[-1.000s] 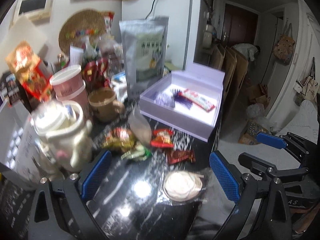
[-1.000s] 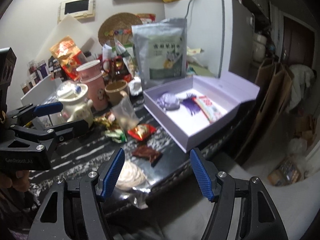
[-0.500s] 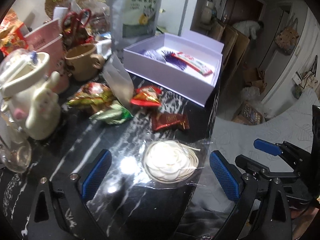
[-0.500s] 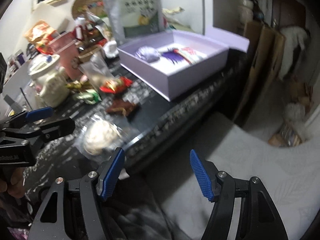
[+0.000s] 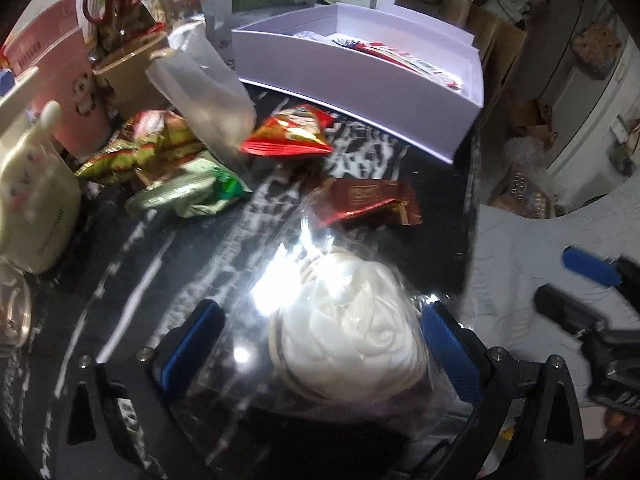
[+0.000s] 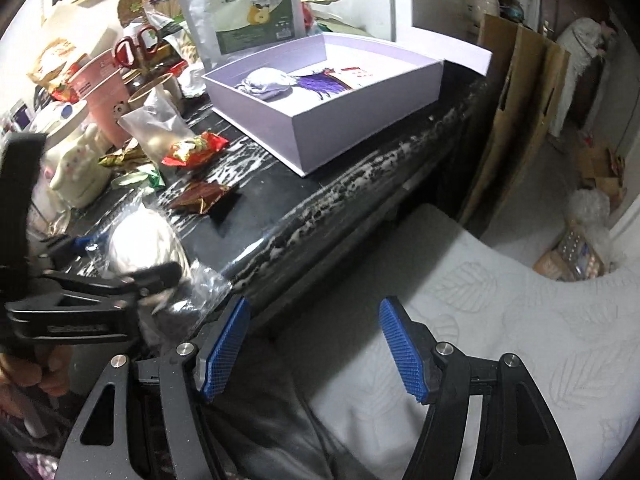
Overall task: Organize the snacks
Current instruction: 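Grasp the wrapped white flower with the left tool while the right tool grasps the brown chocolate, then lift the wrapped flower with the left tool while the right tool lifts the chocolate, then grasp a red candy with the right tool while the left tool holds the flower, then carry the flower and candies to the lavender box with both tools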
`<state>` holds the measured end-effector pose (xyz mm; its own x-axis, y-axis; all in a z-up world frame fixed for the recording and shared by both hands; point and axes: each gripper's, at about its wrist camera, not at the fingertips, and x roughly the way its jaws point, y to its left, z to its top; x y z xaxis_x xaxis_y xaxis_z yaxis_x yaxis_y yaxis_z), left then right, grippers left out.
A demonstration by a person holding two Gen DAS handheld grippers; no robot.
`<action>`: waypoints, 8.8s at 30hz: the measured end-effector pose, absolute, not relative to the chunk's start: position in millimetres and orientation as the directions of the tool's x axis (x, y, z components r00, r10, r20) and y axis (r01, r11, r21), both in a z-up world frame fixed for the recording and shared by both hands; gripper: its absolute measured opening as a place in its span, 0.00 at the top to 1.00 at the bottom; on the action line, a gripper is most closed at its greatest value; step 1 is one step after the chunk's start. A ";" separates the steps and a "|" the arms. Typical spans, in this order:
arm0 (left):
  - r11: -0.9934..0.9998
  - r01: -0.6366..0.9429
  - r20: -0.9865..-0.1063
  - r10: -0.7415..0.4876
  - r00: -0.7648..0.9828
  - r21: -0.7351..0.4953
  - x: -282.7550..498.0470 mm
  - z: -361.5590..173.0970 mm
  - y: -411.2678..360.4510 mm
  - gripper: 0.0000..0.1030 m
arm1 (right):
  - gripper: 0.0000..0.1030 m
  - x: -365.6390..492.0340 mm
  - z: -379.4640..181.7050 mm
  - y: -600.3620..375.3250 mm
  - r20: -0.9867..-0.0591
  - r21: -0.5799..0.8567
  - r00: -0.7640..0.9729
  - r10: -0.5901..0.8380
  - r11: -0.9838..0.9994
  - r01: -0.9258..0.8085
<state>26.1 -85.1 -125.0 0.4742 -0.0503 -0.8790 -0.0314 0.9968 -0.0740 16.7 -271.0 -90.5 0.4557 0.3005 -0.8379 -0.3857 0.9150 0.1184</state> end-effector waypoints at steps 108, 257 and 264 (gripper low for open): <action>0.707 -0.702 -0.910 0.229 0.347 -0.089 -133.9 -123.3 89.8 0.20 | 0.60 2.9 -111.4 -34.2 -0.836 0.103 0.100 0.540 0.334 -0.937; 0.997 0.076 -0.744 -0.073 0.664 -0.031 246.7 -12.1 -96.3 0.67 | 0.66 243.7 -2.2 -255.0 -0.709 -0.053 0.645 0.285 0.891 -0.452; 0.997 0.067 -0.678 -0.072 0.732 -0.033 220.6 31.0 -89.8 0.67 | 0.66 223.6 29.5 -256.2 -0.666 -0.048 0.683 0.299 0.897 -0.440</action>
<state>220.6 -89.8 31.0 0.7318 -0.0716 -0.6778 0.0666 0.9972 -0.0334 223.6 -256.2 29.5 0.6831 0.2995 -0.6661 -0.4398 0.8968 -0.0478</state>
